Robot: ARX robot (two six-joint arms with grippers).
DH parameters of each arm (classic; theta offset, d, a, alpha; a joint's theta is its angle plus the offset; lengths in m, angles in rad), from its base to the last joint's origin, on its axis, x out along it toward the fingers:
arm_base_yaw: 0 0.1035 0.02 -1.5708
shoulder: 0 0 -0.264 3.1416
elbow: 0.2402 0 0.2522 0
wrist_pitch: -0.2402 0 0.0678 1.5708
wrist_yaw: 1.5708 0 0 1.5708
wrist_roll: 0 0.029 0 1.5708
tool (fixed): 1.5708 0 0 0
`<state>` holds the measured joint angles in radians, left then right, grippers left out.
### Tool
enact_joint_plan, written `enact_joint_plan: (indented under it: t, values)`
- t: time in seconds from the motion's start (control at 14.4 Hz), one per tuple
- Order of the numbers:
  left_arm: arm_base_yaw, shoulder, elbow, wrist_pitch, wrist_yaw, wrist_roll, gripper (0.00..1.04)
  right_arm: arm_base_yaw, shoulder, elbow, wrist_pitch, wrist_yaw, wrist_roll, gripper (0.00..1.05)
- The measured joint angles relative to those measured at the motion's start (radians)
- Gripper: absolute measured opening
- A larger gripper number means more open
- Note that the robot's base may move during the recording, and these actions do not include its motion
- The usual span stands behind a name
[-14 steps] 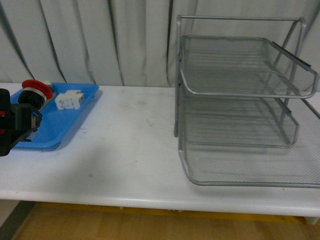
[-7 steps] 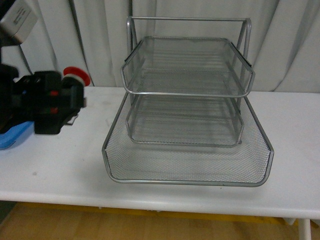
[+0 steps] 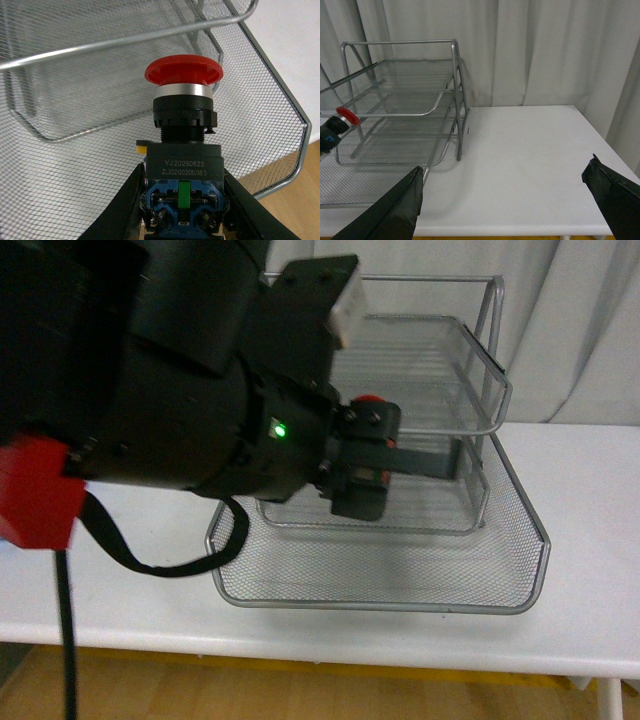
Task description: Place button on rack with both arms
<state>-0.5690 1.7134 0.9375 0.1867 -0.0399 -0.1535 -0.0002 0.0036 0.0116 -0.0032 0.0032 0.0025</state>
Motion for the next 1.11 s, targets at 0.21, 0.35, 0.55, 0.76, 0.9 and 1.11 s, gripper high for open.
enact_joint_plan:
  t: [0.21,0.35,0.55,0.76,0.9,1.11]
  values:
    - [-0.031,0.111,0.071,-0.047,-0.003,0.0,0.36,0.0,0.0,0.0,0.0,0.0,0.0,0.98]
    - [-0.037,0.191,0.144,-0.085,-0.016,0.0,0.36,0.0,0.0,0.0,0.0,0.0,0.0,0.98]
    - [-0.032,0.332,0.324,-0.18,-0.05,-0.005,0.36,0.0,0.0,0.0,0.0,0.0,0.0,0.98]
    - [-0.019,0.399,0.419,-0.23,-0.047,-0.034,0.53,0.0,0.0,0.0,0.0,0.0,0.0,0.98]
    - [-0.015,0.402,0.439,-0.22,-0.048,-0.053,0.77,0.0,0.0,0.0,0.0,0.0,0.0,0.98]
    - [-0.016,0.306,0.348,-0.175,-0.035,-0.059,0.99,0.0,0.0,0.0,0.0,0.0,0.0,0.98]
